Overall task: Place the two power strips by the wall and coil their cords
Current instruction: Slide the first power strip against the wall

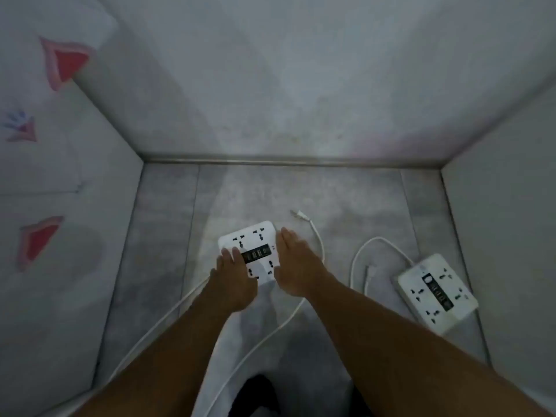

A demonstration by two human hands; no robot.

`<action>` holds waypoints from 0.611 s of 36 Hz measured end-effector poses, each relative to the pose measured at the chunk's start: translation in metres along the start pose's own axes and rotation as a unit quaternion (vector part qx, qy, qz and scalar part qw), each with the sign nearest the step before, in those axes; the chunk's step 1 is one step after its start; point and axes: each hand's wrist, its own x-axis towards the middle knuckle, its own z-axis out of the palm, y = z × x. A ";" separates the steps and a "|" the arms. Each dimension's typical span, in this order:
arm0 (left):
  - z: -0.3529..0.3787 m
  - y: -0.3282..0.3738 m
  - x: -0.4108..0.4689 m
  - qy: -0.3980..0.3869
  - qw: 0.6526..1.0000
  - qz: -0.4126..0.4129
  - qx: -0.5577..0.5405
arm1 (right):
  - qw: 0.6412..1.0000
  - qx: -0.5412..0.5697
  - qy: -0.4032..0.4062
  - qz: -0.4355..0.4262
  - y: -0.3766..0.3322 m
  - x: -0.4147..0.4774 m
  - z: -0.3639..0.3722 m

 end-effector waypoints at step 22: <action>0.090 -0.037 0.034 0.227 0.937 0.140 -0.227 | 0.961 0.200 0.182 0.064 -0.014 0.025 0.081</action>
